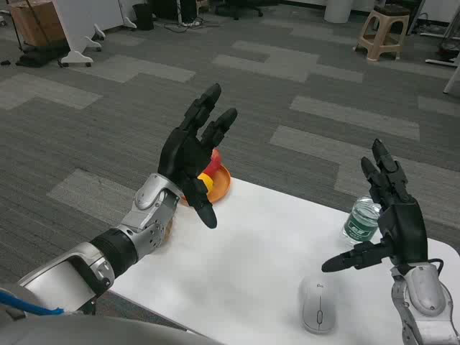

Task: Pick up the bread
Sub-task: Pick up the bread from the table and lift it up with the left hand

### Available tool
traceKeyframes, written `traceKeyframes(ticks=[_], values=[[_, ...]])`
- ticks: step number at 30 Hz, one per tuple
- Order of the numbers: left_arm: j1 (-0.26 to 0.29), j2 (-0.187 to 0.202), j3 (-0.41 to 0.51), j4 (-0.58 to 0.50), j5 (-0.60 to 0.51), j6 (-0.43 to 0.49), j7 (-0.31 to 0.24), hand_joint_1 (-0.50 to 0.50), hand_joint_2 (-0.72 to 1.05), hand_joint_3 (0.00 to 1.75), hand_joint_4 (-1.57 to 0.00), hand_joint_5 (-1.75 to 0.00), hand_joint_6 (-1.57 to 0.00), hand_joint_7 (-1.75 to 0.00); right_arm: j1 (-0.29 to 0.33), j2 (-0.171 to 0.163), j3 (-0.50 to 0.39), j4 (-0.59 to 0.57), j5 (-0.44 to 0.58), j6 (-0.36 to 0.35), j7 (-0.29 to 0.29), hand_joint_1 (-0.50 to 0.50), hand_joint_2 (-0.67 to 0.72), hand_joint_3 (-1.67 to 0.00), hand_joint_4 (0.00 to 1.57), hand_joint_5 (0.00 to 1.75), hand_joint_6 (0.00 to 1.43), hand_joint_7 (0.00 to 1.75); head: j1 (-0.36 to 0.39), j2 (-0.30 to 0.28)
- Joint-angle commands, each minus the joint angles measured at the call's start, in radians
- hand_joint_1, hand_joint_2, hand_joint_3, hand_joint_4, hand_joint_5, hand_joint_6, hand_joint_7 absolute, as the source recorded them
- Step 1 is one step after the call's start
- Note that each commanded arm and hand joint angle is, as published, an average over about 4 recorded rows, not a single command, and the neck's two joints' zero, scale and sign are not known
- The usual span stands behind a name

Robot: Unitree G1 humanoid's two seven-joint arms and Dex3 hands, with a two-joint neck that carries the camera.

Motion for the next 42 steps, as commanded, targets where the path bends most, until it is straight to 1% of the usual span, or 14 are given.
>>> traceKeyframes(ticks=[1,2,3,13,18,23,25,26,29,30,33,37,38,42], values=[[-0.076,-0.019,-0.029,-0.002,0.023,-0.007,0.025,-0.48,-0.55,0.09,0.0,-0.21,0.0,-0.07,-0.069,0.051,-0.028,-0.08,0.0,-0.027,-0.034,-0.33,0.15,0.0,0.0,0.1,0.0,0.0,-0.07,0.319],[-0.076,-0.019,-0.029,-0.002,0.023,-0.007,0.025,-0.48,-0.55,0.09,0.0,-0.21,0.0,-0.07,-0.069,0.051,-0.028,-0.08,0.0,-0.027,-0.034,-0.33,0.15,0.0,0.0,0.1,0.0,0.0,-0.062,0.286],[-0.076,-0.018,-0.029,-0.002,0.023,-0.007,0.025,-0.48,-0.55,0.09,0.0,-0.21,0.0,-0.07,-0.069,0.052,-0.028,-0.079,0.0,-0.027,-0.034,-0.33,0.15,0.0,0.0,0.1,0.0,0.0,-0.041,0.19],[-0.076,-0.016,-0.029,-0.002,0.023,-0.007,0.025,-0.48,-0.55,0.09,0.0,-0.21,0.0,-0.07,-0.069,0.054,-0.021,-0.083,0.0,-0.027,-0.034,-0.33,0.15,0.0,0.0,0.1,0.0,0.0,-0.041,0.19],[-0.075,-0.016,-0.029,-0.002,0.023,-0.007,0.025,-0.48,-0.53,0.09,0.0,-0.21,0.0,-0.07,-0.069,0.054,-0.021,-0.084,0.0,-0.026,-0.034,-0.33,0.15,0.0,0.0,0.1,0.0,0.0,-0.047,0.17],[-0.072,-0.016,-0.029,-0.002,0.023,-0.007,0.025,-0.48,-0.55,0.09,0.0,-0.21,0.0,-0.07,-0.069,0.052,-0.022,-0.084,0.0,-0.027,-0.034,-0.33,0.15,0.0,0.0,0.1,0.0,0.0,-0.064,0.111],[-0.069,-0.016,-0.026,-0.001,0.023,-0.007,0.025,-0.48,-0.53,0.09,0.0,-0.21,0.0,-0.07,-0.067,0.047,-0.024,-0.079,0.0,-0.026,-0.033,-0.33,0.15,0.0,0.0,0.1,0.0,0.0,-0.066,0.103],[-0.066,-0.016,-0.024,-0.001,0.023,-0.007,0.025,-0.48,-0.53,0.09,0.0,-0.21,0.0,-0.07,-0.065,0.043,-0.024,-0.076,0.0,-0.025,-0.032,-0.33,0.15,0.0,0.0,0.1,0.0,0.0,-0.082,0.005],[-0.052,-0.016,-0.011,-0.004,0.026,-0.006,0.025,-0.48,-0.5,0.09,0.0,-0.21,0.0,-0.07,-0.057,0.029,-0.029,-0.065,0.002,-0.023,-0.027,-0.34,0.15,0.0,0.0,0.15,0.0,0.0,-0.112,-0.23],[-0.048,-0.016,-0.006,-0.005,0.027,-0.006,0.024,-0.48,-0.48,0.09,0.0,-0.21,0.0,-0.07,-0.055,0.026,-0.031,-0.062,0.002,-0.022,-0.026,-0.35,0.15,0.0,0.0,0.15,0.0,0.0,-0.107,-0.224],[-0.033,-0.016,0.012,-0.007,0.035,-0.003,0.023,-0.48,-0.46,0.09,0.0,-0.21,0.0,-0.07,-0.045,0.014,-0.039,-0.049,0.003,-0.019,-0.019,-0.38,0.15,0.0,0.0,0.17,0.0,0.0,-0.118,-0.299],[-0.013,-0.015,0.026,-0.007,0.043,0.008,0.022,-0.48,-0.46,0.09,0.0,-0.31,0.0,-0.07,-0.031,0.003,-0.055,-0.04,0.003,-0.017,-0.009,-0.38,0.14,0.0,0.0,0.19,0.0,0.0,-0.138,-0.353],[-0.005,-0.015,0.03,-0.007,0.047,0.014,0.019,-0.48,-0.46,0.09,0.0,-0.28,0.0,-0.07,-0.028,0.002,-0.059,-0.038,0.003,-0.016,-0.007,-0.38,0.12,0.0,0.0,0.19,0.0,0.0,-0.145,-0.37],[0.019,-0.002,0.044,-0.013,0.067,0.042,-0.005,-0.48,-0.46,0.09,0.0,-0.21,0.0,-0.07,-0.008,-0.007,-0.07,-0.038,0.004,-0.013,-0.005,-0.38,0.09,0.0,0.0,0.19,0.0,0.0,-0.15,-0.396]])
